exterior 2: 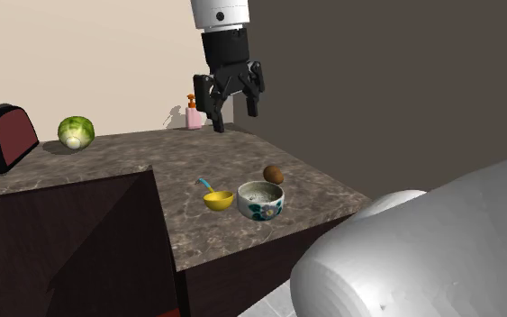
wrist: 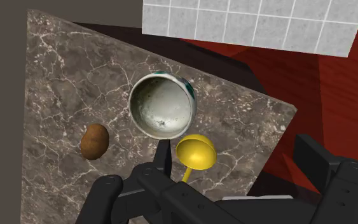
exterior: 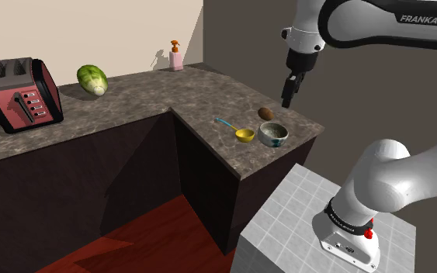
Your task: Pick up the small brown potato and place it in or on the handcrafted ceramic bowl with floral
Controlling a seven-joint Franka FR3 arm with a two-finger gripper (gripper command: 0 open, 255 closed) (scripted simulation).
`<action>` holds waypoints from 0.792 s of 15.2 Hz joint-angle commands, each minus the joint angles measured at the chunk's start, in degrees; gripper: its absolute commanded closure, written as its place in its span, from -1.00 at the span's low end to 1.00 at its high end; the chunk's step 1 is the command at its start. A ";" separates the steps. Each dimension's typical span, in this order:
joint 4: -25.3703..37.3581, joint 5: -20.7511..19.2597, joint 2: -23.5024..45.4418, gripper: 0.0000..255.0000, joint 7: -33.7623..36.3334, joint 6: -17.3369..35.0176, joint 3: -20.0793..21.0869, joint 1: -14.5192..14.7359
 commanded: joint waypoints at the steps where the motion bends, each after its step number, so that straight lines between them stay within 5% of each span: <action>1: 0.00 0.00 0.00 -1.00 0.00 0.00 0.00 0.00; 12: 1.80 -6.38 18.83 -1.00 -2.52 13.82 -6.02 -5.10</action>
